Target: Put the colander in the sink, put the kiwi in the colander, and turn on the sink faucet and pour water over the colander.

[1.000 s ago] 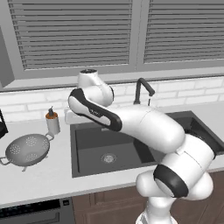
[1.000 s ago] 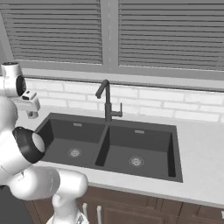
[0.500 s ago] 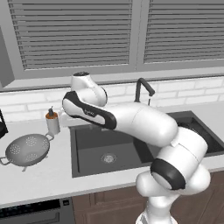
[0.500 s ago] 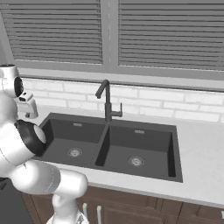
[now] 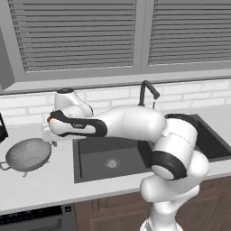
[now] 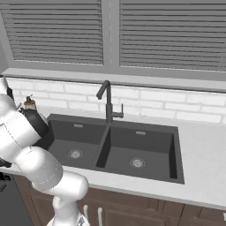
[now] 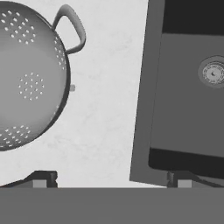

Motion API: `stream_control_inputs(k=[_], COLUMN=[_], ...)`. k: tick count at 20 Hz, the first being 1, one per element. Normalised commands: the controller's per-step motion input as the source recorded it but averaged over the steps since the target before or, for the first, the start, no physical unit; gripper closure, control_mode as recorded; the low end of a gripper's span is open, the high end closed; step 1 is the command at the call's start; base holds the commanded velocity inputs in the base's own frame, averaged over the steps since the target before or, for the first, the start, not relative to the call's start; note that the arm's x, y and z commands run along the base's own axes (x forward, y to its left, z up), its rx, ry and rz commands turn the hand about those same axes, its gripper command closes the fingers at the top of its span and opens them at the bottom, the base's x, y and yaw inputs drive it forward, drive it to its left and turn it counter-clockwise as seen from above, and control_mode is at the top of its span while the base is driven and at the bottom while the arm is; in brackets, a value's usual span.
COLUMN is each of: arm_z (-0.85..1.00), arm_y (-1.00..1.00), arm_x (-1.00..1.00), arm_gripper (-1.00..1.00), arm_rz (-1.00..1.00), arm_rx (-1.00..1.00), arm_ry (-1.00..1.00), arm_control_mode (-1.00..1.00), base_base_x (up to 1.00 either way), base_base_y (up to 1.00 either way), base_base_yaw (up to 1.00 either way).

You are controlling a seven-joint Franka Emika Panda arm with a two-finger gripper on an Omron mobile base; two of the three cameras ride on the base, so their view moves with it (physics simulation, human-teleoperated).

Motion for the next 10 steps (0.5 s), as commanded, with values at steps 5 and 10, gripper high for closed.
stream_control_inputs(k=[5, 10], arm_z=[-0.15, -0.02], arm_y=[0.39, 0.12], arm_x=[0.17, 0.07], arm_gripper=[-1.00, -1.00], arm_rz=[0.00, 0.00], arm_rx=[0.00, 0.00], arm_ry=[0.00, 0.00], arm_control_mode=[-1.00, -1.00], base_base_x=[0.00, 0.00], base_base_y=[0.00, 0.00], base_base_yaw=[0.00, 0.00])
